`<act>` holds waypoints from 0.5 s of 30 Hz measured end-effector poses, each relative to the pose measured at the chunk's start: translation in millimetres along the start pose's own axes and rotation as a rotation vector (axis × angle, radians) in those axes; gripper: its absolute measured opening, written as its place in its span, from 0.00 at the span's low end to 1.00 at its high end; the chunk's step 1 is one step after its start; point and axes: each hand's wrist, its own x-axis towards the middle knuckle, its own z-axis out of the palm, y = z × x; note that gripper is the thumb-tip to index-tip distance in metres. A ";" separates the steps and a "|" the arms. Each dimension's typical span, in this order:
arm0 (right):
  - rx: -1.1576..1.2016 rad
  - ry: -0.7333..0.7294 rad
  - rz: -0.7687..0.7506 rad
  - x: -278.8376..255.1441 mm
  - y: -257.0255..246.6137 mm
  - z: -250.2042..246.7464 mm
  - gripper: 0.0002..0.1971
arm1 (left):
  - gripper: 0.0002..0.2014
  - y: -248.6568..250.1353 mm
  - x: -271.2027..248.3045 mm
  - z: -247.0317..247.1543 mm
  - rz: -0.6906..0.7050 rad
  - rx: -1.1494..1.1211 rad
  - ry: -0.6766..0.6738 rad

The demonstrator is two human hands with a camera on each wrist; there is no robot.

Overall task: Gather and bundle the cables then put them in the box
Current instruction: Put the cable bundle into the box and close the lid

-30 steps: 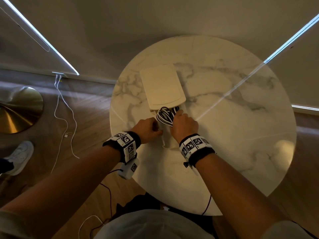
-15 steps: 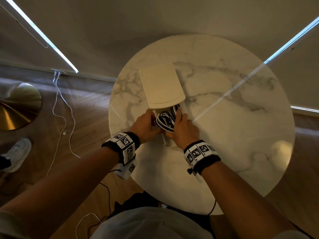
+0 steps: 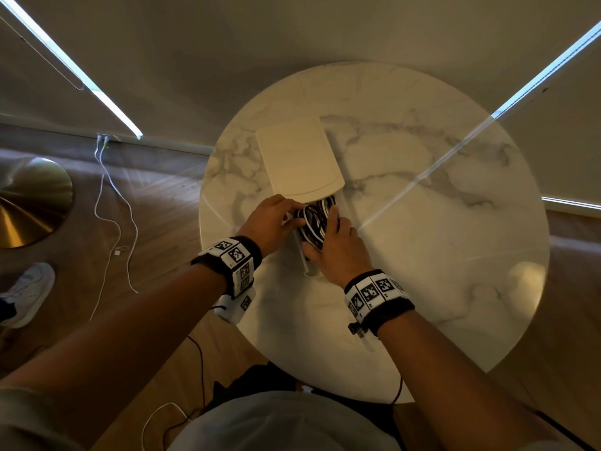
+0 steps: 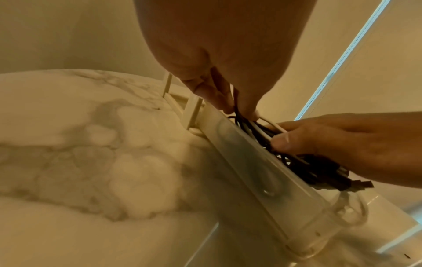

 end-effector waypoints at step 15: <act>0.194 -0.159 -0.055 18.6 26.6 -32.1 0.40 | 0.29 -12.1 -12.3 3.7 0.199 0.037 -0.127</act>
